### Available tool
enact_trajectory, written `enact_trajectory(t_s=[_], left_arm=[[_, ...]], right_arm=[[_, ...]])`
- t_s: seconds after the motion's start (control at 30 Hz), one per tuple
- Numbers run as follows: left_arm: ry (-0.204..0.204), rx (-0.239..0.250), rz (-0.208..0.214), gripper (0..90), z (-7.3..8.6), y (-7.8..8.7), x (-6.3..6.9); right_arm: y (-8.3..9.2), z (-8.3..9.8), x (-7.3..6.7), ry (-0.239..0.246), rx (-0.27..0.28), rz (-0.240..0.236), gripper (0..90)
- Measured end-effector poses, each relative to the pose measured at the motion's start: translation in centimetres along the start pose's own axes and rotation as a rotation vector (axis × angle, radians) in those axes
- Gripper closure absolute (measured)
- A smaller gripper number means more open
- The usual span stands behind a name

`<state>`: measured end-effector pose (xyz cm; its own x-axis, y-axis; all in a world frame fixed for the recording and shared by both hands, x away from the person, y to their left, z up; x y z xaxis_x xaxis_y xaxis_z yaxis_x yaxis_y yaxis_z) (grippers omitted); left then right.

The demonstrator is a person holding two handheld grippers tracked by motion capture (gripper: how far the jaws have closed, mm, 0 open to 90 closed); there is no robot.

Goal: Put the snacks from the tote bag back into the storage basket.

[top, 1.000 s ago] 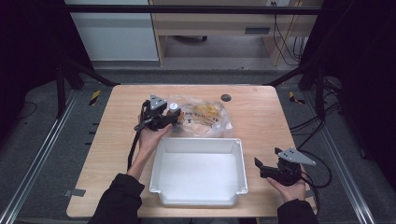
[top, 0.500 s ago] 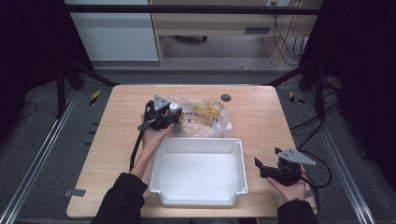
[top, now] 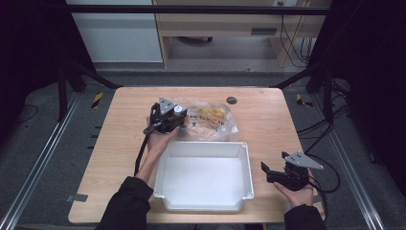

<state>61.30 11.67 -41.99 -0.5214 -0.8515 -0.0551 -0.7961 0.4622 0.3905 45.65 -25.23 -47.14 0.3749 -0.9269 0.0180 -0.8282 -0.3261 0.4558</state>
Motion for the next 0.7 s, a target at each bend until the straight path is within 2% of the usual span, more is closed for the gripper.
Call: enact_trajectory(t_s=[0.17, 0.23, 0.7], left_arm=[[0.033, 0.005, 0.011, 58.2, -0.08, 0.08, -0.24], [0.022, 0.004, 0.006, 58.3, -0.09, 0.11, -0.17], [0.020, -0.014, -0.017, 58.7, -0.28, 0.68, -0.25]], right_arm=[[-0.01, 0.01, 0.00, 0.000, -0.003, 0.000, 12.3], [-0.02, 0.02, 0.01, -0.001, -0.004, 0.001, 12.3], [0.01, -0.02, 0.07, 0.002, 0.000, 0.002, 12.3]])
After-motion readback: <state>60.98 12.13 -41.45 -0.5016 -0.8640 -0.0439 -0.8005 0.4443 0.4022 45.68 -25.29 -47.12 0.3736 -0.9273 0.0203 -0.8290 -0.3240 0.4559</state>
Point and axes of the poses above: each handheld gripper's, and its own axes: y roughly backward along the jaws, z roughly out of its underside, x roughly to its right, the point moved 4 cm from there along -y, roughly forward along the jaws, and after that the axes turned 2 degrees about z, right-handed, at the moved point
